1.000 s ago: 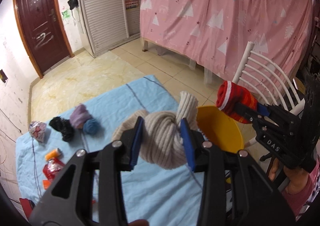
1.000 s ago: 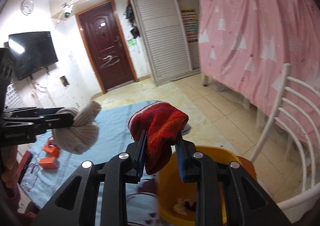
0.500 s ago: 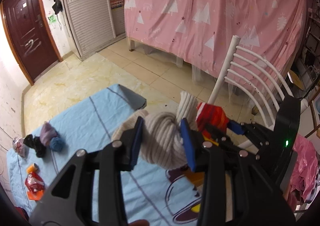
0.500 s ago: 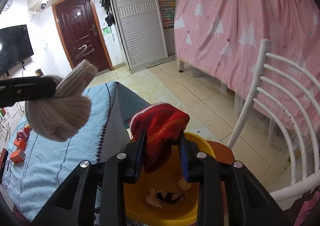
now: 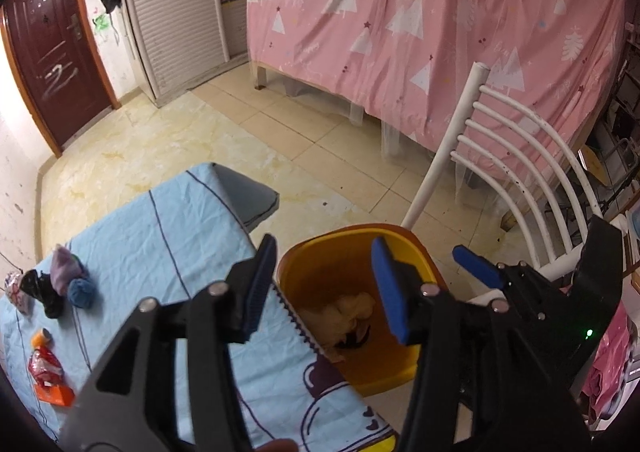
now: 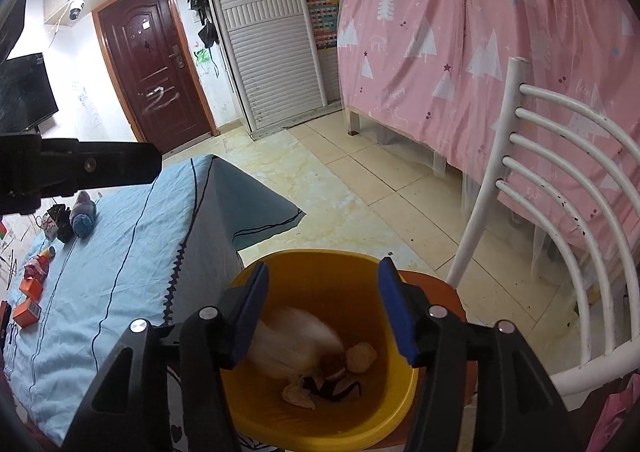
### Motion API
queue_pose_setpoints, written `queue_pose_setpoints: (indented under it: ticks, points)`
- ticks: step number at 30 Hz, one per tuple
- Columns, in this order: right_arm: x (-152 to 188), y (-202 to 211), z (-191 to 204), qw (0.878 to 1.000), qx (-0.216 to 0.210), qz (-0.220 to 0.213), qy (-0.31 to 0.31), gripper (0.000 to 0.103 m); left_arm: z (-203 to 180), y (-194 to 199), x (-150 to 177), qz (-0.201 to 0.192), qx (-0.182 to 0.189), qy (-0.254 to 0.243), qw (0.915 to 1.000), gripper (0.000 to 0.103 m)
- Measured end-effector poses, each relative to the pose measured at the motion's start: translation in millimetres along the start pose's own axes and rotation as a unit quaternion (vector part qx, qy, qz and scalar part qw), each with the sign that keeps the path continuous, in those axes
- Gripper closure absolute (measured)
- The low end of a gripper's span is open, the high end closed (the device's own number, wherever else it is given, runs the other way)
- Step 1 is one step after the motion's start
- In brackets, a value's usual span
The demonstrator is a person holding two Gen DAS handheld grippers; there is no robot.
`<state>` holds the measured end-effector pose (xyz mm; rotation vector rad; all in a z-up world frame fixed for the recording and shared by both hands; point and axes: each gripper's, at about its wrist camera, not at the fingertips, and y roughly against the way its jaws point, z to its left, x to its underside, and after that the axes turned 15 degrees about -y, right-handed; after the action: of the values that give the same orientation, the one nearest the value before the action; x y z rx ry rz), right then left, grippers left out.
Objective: Collect trash
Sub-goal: 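Carry the yarn ball and red cloth over the yellow bin and open both tools, then move both open tools back over the remaining bed items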
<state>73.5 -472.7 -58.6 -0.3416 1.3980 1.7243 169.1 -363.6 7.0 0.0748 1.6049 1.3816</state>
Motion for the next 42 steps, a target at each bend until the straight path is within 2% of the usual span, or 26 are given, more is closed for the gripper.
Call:
queue_pose_setpoints:
  ticks: [15,17,27,34,42]
  points:
    - [3.9,16.9,46.1,0.999,-0.010,-0.033,0.022,0.049,51.8,38.5,24.1,-0.021,-0.001,0.041,0.9989,0.056]
    - [5.1,17.4,54.5,0.999,-0.014,-0.033,0.024,0.048,61.5,45.5,29.8,-0.026,-0.005,0.050,0.9984,0.047]
    - [13.6,12.5,128.8,0.995,-0.037,-0.021,0.085,0.038,125.3,81.5,73.4,-0.036,-0.038,0.089,0.9946,0.045]
    - [28.5,4.6,187.4,0.989,-0.065,-0.003,0.131,0.036,179.0,110.5,114.1,-0.035,-0.079,0.112,0.9900,0.038]
    - [52.3,-3.3,248.4,0.979,-0.085,0.019,0.187,0.036,216.5,132.5,150.5,-0.029,-0.107,0.120,0.9866,0.038]
